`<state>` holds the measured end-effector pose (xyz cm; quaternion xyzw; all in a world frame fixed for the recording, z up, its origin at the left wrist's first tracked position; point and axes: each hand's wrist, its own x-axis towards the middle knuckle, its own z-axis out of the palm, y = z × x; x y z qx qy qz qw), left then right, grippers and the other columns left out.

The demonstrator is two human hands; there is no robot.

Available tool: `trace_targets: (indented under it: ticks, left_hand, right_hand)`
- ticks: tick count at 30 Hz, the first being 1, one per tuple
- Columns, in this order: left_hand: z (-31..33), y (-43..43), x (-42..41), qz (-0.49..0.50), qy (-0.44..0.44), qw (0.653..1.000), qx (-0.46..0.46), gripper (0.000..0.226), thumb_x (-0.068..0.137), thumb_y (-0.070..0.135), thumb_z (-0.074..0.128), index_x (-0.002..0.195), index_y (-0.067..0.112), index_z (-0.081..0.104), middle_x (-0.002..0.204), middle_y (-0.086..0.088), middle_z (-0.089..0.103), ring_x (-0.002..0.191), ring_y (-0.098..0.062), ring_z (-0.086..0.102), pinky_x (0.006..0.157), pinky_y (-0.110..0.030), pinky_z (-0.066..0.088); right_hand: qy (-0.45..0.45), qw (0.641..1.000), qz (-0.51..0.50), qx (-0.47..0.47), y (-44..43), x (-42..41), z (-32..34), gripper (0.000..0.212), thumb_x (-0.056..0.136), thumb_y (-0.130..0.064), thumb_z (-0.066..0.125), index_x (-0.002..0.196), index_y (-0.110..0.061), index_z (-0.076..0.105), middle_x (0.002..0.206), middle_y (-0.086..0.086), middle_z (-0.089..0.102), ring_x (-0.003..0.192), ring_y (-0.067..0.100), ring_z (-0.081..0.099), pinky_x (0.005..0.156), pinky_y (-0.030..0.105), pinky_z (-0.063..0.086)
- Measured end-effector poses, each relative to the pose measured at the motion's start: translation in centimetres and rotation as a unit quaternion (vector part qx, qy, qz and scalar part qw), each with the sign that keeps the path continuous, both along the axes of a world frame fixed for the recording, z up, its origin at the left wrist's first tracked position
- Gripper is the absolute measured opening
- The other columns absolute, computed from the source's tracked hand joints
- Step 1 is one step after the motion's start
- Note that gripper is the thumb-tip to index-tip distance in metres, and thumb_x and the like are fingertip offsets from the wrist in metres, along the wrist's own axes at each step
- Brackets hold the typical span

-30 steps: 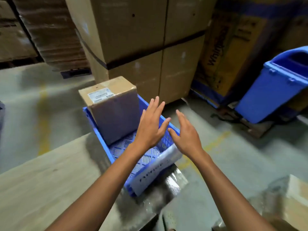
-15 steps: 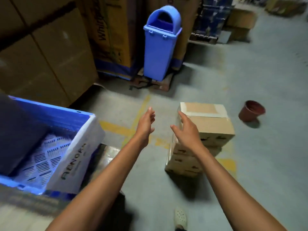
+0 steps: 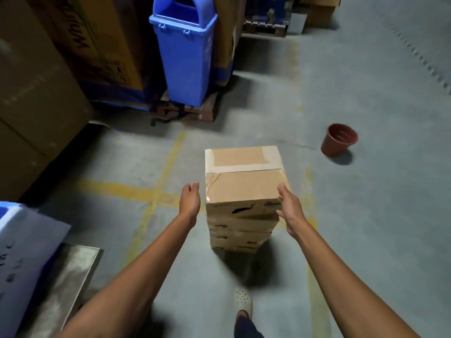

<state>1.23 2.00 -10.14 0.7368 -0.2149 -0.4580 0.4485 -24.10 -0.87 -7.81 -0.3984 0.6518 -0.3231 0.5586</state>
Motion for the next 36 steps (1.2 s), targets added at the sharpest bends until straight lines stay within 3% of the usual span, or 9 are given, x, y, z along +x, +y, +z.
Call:
trace_targets:
  ticks: [3,7,13,18,21,25,29,33,36]
  left_hand:
    - [-2.2,-1.9,-1.1,0.027,0.0,0.999,0.047,0.046,0.104,0.042,0.041,0.135,0.008,0.05,0.127,-0.002,0.052,0.116,-0.022,0.048,0.094,-0.035,0.036]
    - [-3.9,-3.8,-2.4,0.041,0.018,0.997,0.069,0.035,0.096,0.034,0.041,0.101,0.006,0.061,0.102,-0.011,0.065,0.079,-0.017,0.051,0.069,-0.033,0.04]
    - [-4.1,-4.6,-3.5,0.062,0.012,0.995,0.078,0.024,0.096,0.013,0.038,0.087,0.007,0.06,0.088,-0.008,0.055,0.079,-0.021,0.045,0.063,-0.033,0.033]
    - [-1.7,-3.3,-2.6,0.102,-0.026,0.994,-0.024,0.027,0.104,0.028,0.047,0.112,0.012,0.066,0.102,0.002,0.064,0.09,-0.011,0.055,0.071,-0.025,0.043]
    - [0.4,-1.5,-1.0,0.139,-0.056,0.985,-0.088,0.027,0.102,0.035,0.053,0.108,0.015,0.071,0.101,0.004,0.068,0.09,-0.009,0.057,0.077,-0.027,0.044]
    - [3.7,2.8,1.3,0.166,-0.102,0.971,-0.135,0.033,0.101,0.041,0.051,0.103,0.015,0.071,0.1,-0.001,0.071,0.088,-0.006,0.058,0.08,-0.026,0.045]
    - [7.2,8.4,3.0,0.197,-0.149,0.954,-0.169,0.034,0.102,0.039,0.048,0.094,0.01,0.065,0.088,0.0,0.065,0.082,-0.009,0.055,0.076,-0.029,0.041]
    - [9.9,15.7,4.1,0.247,-0.195,0.934,-0.17,0.038,0.101,0.039,0.053,0.128,0.014,0.063,0.128,0.006,0.063,0.115,-0.007,0.055,0.1,-0.024,0.041]
    - [10.9,22.1,4.7,0.279,-0.206,0.929,-0.131,0.068,0.087,0.063,0.051,0.133,0.013,0.054,0.135,-0.005,0.061,0.125,-0.023,0.055,0.109,-0.048,0.044]
  right_hand:
    - [0.111,0.993,0.05,-0.004,-4.4,-2.3,-2.7,0.062,0.1,-0.044,0.054,0.153,-0.015,0.037,0.149,0.0,0.045,0.14,0.029,0.042,0.116,0.049,0.036]
    - [0.205,0.975,0.064,0.061,-8.4,-3.6,-6.1,0.082,0.098,-0.04,0.061,0.159,-0.008,0.016,0.164,0.013,0.02,0.147,0.036,0.029,0.117,0.05,0.034]
    - [0.163,0.978,0.066,0.116,-9.7,-4.0,-9.4,0.067,0.083,-0.037,0.068,0.138,-0.01,0.041,0.135,0.013,0.055,0.117,0.034,0.056,0.098,0.051,0.053]
    - [0.149,0.987,0.061,-0.005,-9.9,-2.3,-6.0,0.054,0.084,-0.028,0.068,0.135,-0.02,0.052,0.126,0.007,0.06,0.11,0.028,0.059,0.093,0.046,0.054]
    - [0.118,0.989,0.069,-0.053,-9.6,-0.1,-3.7,0.055,0.083,-0.034,0.069,0.135,-0.025,0.052,0.126,0.004,0.06,0.11,0.024,0.059,0.093,0.044,0.054]
    - [0.096,0.987,0.072,-0.102,-7.1,3.8,-0.6,0.069,0.079,-0.048,0.074,0.137,-0.023,0.047,0.118,-0.006,0.066,0.106,0.02,0.063,0.094,0.042,0.053]
    - [0.061,0.989,0.042,-0.132,-3.1,7.8,1.9,0.097,0.058,-0.073,0.062,0.138,-0.02,0.049,0.127,0.0,0.067,0.116,0.025,0.064,0.1,0.046,0.052]
    - [0.035,0.983,0.061,-0.169,3.0,10.6,4.7,0.086,0.07,-0.064,0.069,0.142,-0.021,0.049,0.129,0.002,0.066,0.117,0.024,0.063,0.101,0.045,0.051]
    - [0.032,0.975,0.09,-0.201,7.9,11.8,6.0,0.082,0.066,-0.073,0.063,0.133,-0.026,0.053,0.121,-0.003,0.069,0.109,0.024,0.066,0.095,0.047,0.055]
